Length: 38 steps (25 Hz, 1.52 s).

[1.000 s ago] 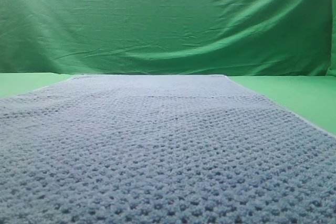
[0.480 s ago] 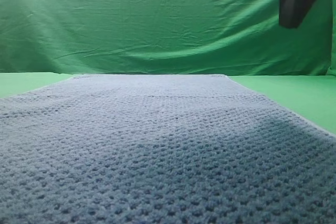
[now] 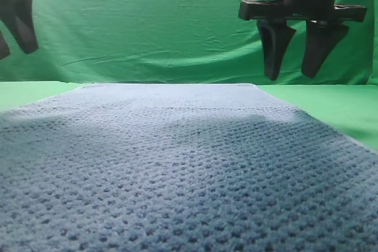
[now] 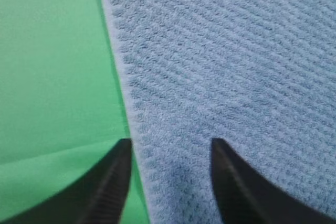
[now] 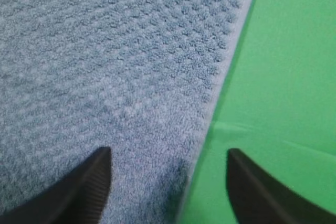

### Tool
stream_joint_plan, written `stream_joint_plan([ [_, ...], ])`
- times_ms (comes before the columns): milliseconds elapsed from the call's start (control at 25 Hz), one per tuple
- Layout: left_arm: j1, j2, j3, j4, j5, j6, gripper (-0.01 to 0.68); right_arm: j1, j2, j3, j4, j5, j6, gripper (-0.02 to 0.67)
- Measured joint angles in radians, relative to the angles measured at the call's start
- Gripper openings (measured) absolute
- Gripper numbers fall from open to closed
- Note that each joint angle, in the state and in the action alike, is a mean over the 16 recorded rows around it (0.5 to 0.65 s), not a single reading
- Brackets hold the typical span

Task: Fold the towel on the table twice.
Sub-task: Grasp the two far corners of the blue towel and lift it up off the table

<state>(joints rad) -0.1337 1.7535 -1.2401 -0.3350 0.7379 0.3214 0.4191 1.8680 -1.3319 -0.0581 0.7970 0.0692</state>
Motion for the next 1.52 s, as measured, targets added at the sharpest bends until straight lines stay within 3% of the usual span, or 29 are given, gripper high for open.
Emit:
stream_joint_plan([
  [200, 0.0, 0.073, -0.028, -0.04, 0.0, 0.036, 0.583, 0.0, 0.042, -0.014, 0.001, -0.033, 0.015, 0.592],
  [360, 0.0, 0.115, -0.035, -0.039, -0.001, 0.043, 0.641, 0.0, 0.069, -0.018, 0.001, -0.056, 0.027, 0.643],
  [880, -0.026, 0.197, -0.05, 0.041, -0.027, 0.015, 0.643, 0.0, 0.138, -0.025, 0.001, -0.113, 0.059, 0.644],
  [1520, -0.103, 0.238, -0.073, 0.26, -0.043, -0.208, 0.608, 0.0, 0.159, -0.032, 0.001, -0.128, 0.077, 0.609],
])
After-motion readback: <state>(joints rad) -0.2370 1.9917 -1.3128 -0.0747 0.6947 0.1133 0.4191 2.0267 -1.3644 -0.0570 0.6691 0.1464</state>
